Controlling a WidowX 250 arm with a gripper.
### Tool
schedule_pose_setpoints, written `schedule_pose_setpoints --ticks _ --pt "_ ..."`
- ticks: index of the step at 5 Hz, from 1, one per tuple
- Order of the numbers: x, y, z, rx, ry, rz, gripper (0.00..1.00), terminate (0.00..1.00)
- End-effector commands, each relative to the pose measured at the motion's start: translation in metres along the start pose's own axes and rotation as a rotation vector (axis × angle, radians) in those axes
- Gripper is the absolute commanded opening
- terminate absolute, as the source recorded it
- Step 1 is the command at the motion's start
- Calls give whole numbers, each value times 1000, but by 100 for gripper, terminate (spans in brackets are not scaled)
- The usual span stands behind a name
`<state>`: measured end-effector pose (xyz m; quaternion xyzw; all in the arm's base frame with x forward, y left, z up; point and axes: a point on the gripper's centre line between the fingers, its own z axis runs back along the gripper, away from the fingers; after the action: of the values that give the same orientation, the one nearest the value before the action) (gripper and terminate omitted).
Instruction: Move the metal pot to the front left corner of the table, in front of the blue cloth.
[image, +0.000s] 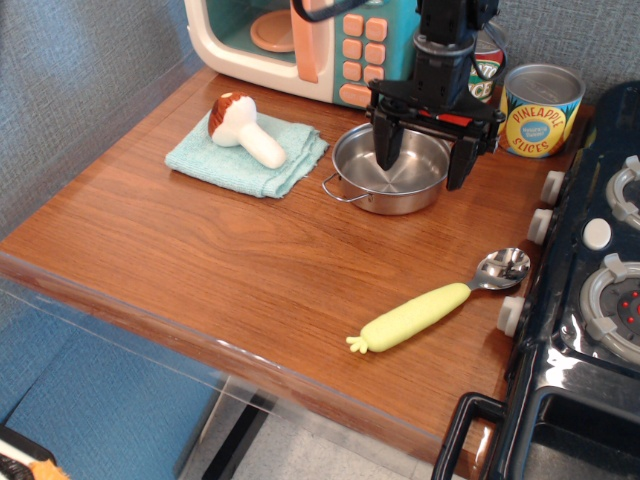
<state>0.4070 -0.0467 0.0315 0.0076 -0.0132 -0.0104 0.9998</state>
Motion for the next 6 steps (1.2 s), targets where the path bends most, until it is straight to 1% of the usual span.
schedule_pose_setpoints --ticks 1,3,4,5,6 --pt "8 3 0 -14 -8 9 0 0" --pt "5 0 4 -8 -18 8 0 0" --pt "3 -4 22 -41 -51 15 0 0" --pt "-6 -9 52 -103 -113 16 0 0" --pt "-37 22 81 -232 -149 122 0 0"
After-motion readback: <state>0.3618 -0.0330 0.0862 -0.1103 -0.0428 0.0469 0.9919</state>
